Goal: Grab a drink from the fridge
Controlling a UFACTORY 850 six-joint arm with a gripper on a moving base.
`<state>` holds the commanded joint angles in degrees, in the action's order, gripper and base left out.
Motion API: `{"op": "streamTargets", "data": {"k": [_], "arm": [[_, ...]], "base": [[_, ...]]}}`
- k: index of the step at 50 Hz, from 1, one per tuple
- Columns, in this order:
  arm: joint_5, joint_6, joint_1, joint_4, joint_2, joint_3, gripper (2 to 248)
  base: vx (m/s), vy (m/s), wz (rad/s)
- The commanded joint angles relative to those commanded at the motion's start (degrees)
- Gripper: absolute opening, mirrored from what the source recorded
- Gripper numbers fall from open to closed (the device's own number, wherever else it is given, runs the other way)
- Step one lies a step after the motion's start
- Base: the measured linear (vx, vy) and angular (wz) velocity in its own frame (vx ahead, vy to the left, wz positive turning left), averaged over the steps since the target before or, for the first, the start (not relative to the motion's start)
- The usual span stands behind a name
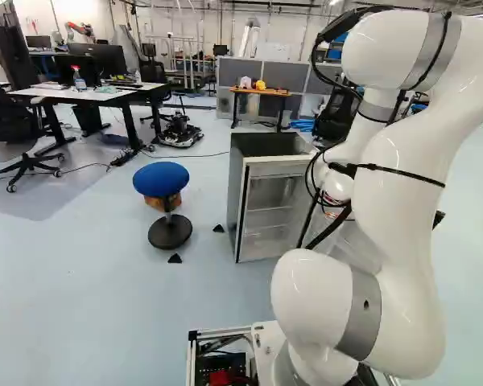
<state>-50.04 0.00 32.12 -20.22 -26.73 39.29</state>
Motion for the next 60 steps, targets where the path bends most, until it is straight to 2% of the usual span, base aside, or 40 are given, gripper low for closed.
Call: {"op": "streamTargets", "data": {"k": [60], "arm": [[-8.9,0.0,-2.3,0.0,5.7,-7.5,92]], "base": [[0.000,0.000,0.000]]}}
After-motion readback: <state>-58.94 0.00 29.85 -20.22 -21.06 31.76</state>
